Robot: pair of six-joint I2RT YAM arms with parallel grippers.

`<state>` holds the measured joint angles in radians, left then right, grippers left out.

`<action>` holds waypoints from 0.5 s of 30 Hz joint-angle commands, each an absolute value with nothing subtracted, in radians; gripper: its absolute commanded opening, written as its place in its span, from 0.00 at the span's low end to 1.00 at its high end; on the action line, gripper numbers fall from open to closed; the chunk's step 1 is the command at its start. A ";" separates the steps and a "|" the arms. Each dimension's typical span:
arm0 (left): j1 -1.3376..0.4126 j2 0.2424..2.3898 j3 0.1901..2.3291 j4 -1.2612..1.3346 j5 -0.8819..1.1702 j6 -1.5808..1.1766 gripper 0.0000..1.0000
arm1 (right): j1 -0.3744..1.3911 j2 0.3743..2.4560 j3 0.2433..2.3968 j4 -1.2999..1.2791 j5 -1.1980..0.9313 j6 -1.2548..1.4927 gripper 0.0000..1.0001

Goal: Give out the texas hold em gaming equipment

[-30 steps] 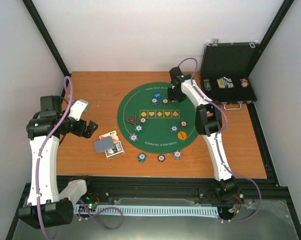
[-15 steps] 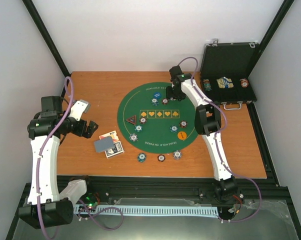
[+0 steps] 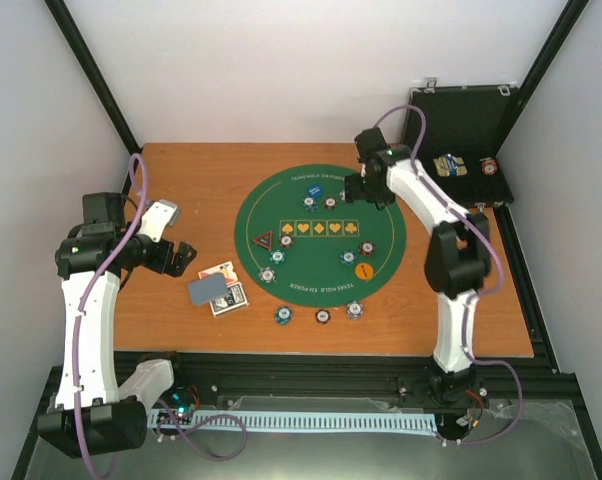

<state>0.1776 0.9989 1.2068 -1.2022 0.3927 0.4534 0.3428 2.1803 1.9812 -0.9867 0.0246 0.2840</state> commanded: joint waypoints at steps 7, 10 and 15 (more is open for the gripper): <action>0.183 0.980 1.246 -1.216 0.403 0.438 1.00 | 0.580 1.605 1.221 -0.803 0.112 0.414 0.85; 0.185 0.969 1.237 -1.220 0.402 0.441 1.00 | 0.661 1.509 1.088 -0.801 0.128 0.480 0.86; 0.183 0.955 1.233 -1.229 0.406 0.441 1.00 | 0.770 1.420 0.933 -0.789 0.107 0.572 0.86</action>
